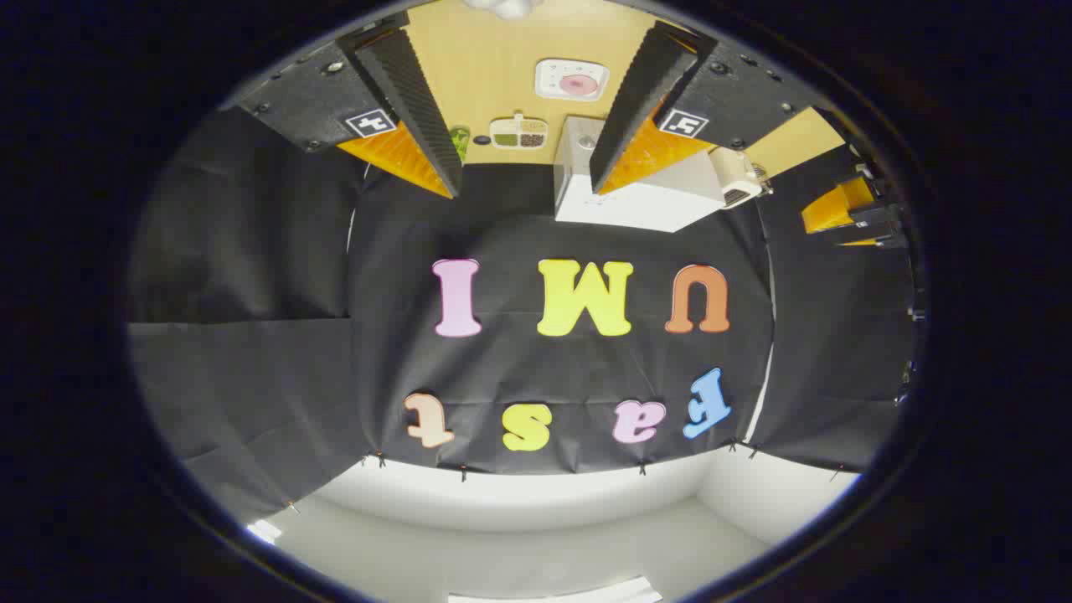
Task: Open the microwave oven with the left hand, put the food in, and close the microwave oven.
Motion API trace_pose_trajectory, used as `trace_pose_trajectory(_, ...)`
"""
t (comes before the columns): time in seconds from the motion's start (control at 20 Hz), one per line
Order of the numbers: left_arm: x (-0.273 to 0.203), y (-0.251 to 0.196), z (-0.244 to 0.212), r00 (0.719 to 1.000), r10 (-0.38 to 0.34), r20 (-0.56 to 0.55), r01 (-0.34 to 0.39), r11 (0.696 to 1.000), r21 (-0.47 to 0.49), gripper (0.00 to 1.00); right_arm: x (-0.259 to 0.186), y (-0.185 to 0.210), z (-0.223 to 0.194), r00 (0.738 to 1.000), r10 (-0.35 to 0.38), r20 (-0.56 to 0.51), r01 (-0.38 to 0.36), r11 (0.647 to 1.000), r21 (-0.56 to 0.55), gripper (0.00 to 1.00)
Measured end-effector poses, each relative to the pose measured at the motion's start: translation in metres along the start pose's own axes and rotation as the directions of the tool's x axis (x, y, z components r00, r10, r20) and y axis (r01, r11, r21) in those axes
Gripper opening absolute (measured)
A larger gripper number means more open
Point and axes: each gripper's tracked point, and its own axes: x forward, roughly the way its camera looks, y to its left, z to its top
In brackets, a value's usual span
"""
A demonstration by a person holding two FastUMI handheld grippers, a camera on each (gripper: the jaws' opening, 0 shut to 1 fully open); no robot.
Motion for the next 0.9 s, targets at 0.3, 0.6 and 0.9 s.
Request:
trace_pose_trajectory(0.3, -0.001, 0.006, 0.002, 1.000, 0.008, 0.001, -0.008, 1.000, 0.005, 0.95, -0.001, 0.004, 0.000, 1.000, 0.007, 0.005, -0.007, 1.000, -0.002, 0.99)
trace_pose_trajectory(0.6, 0.006, 0.003, -0.004, 1.000, 0.004, -0.006, -0.004, 1.000, 0.020, 0.95, 0.002, 0.007, -0.005, 1.000, 0.023, -0.004, -0.023, 1.000, 0.012, 0.99)
trace_pose_trajectory(0.9, 0.037, -0.017, -0.028, 0.999, -0.023, 0.028, 0.022, 0.999, 0.029, 0.95, 0.005, -0.006, -0.008, 1.000, 0.010, -0.019, -0.010, 0.999, 0.036, 0.99)
